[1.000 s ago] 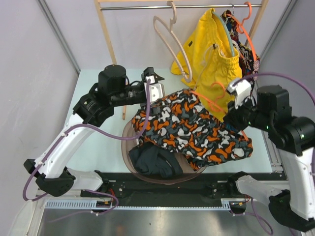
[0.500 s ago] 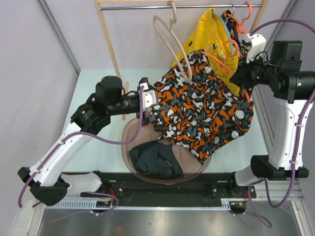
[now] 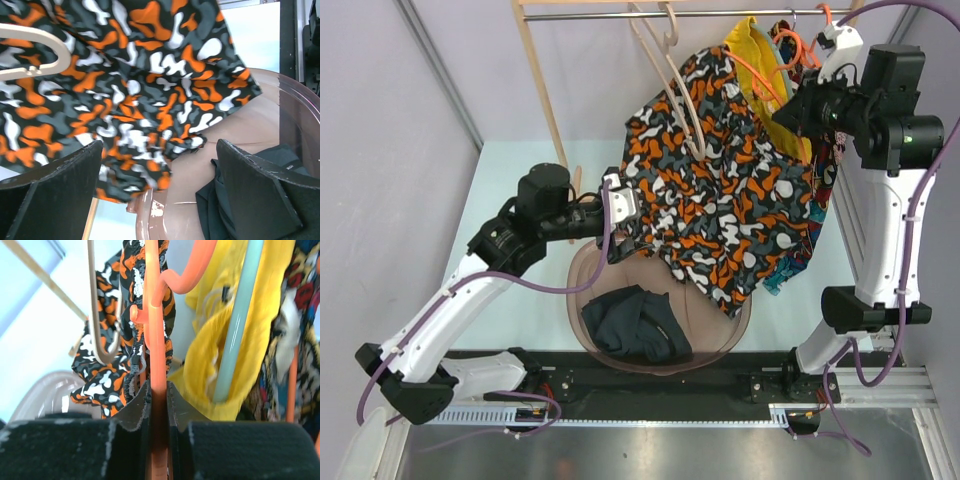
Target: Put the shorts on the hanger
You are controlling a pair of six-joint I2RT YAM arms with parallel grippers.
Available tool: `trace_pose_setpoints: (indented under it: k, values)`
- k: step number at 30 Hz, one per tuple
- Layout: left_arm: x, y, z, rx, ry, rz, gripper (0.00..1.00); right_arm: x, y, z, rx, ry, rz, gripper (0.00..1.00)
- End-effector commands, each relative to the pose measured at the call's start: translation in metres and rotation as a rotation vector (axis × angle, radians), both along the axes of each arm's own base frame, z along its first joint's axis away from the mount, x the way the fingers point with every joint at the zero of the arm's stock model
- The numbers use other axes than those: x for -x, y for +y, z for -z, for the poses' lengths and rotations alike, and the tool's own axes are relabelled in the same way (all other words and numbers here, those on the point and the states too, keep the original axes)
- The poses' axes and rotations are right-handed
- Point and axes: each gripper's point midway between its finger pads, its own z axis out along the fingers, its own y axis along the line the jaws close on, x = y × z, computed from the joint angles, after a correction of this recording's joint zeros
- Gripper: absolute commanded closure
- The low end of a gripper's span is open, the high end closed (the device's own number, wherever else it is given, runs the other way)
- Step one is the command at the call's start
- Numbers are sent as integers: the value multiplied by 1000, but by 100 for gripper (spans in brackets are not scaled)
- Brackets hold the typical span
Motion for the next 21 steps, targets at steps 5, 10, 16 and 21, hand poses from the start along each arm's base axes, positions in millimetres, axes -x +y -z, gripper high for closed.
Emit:
trace_pose_setpoints:
  k: [5, 10, 16, 21]
  values:
    - [7, 6, 0, 45, 9, 1, 0, -41, 10, -71, -87, -291, 43, 100]
    - [8, 9, 4, 42, 14, -1, 0, -61, 19, -75, -104, -334, 69, 100]
    - [8, 12, 8, 35, 15, -7, 0, -80, 16, -64, -129, -331, 119, 100]
    - [7, 14, 9, 34, 18, -12, 0, -88, 21, -56, -140, -324, 129, 100]
